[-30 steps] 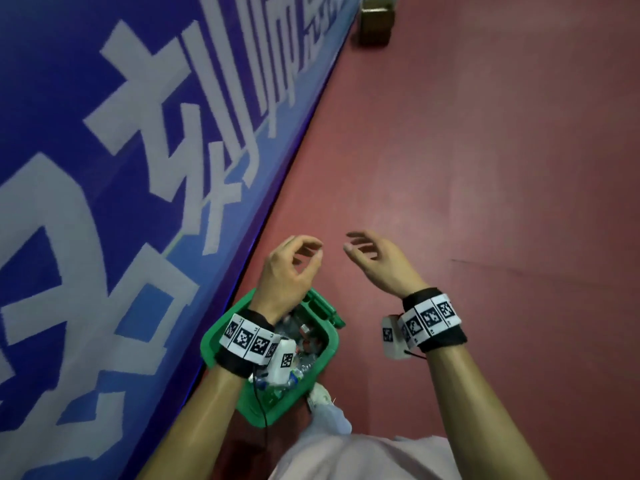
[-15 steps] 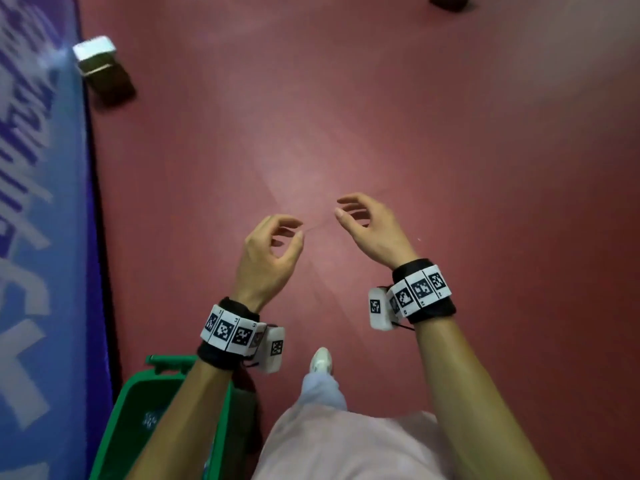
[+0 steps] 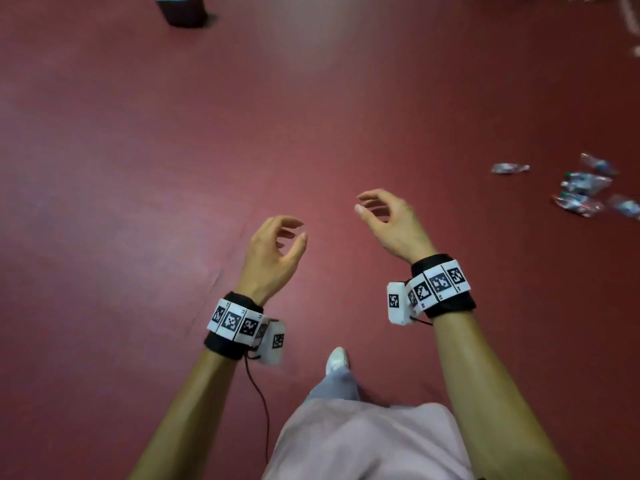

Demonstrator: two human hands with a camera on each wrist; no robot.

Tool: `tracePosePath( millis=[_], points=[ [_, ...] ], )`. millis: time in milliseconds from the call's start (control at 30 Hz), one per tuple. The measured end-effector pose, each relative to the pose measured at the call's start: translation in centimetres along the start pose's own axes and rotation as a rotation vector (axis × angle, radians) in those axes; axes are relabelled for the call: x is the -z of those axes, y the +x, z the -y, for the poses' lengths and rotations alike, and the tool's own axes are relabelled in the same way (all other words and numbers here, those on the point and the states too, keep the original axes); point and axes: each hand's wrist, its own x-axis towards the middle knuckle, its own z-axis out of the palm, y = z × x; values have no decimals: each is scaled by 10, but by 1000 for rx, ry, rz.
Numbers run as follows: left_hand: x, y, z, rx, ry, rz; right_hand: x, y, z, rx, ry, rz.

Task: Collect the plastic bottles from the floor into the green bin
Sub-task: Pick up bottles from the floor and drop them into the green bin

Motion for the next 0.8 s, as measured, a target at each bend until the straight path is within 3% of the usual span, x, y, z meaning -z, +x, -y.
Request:
tracePosePath(
  millis=[133, 433, 567, 800],
  points=[
    [-51, 113, -27, -146, 41, 210, 62, 34, -32, -111, 6, -228],
    [-214, 268, -107, -397, 52, 537, 199, 73, -131, -369, -18, -502],
    [-288, 329, -147, -482, 37, 591, 274, 126, -187, -430, -24, -543],
    [-379, 444, -218, -520, 108, 576, 416, 246, -232, -339, 18, -662]
  ],
)
